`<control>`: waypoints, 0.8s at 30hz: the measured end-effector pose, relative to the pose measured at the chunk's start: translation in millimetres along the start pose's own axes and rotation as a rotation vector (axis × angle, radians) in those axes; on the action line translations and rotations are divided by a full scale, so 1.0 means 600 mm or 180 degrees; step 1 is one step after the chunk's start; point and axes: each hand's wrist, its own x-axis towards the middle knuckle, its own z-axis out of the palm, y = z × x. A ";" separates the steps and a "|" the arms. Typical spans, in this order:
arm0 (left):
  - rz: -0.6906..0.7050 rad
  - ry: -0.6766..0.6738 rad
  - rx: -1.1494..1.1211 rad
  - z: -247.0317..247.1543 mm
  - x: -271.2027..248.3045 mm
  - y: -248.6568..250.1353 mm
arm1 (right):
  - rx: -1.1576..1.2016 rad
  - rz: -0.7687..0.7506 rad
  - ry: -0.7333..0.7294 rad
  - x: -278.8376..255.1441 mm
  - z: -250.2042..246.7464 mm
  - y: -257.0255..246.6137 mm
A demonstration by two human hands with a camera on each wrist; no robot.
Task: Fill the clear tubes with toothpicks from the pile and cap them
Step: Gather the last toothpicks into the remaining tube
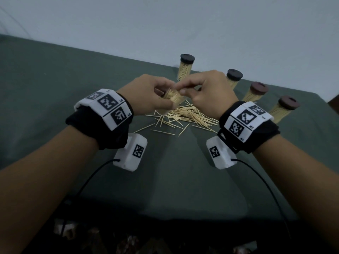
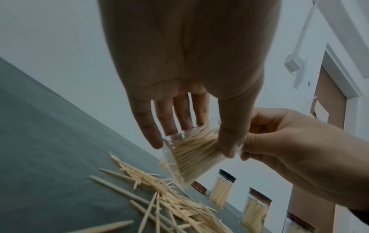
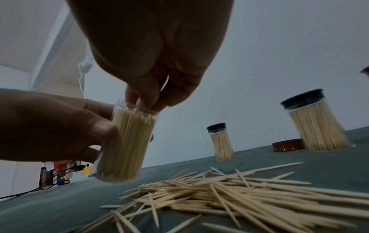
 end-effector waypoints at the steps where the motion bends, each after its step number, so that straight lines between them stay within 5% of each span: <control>1: 0.0027 -0.0025 -0.0024 0.000 -0.001 0.002 | -0.0022 -0.0029 0.0069 0.000 0.001 -0.001; 8: 0.0096 0.0096 -0.0100 -0.002 0.004 -0.007 | -0.0269 -0.0184 0.0498 -0.001 -0.001 0.010; 14: 0.0152 0.0270 -0.0059 -0.009 0.007 -0.012 | -0.0707 -0.0132 -0.0354 -0.011 0.003 0.013; 24: 0.0316 0.0298 -0.0104 -0.009 0.005 -0.013 | -0.0773 -0.0203 -0.0257 -0.010 -0.006 0.005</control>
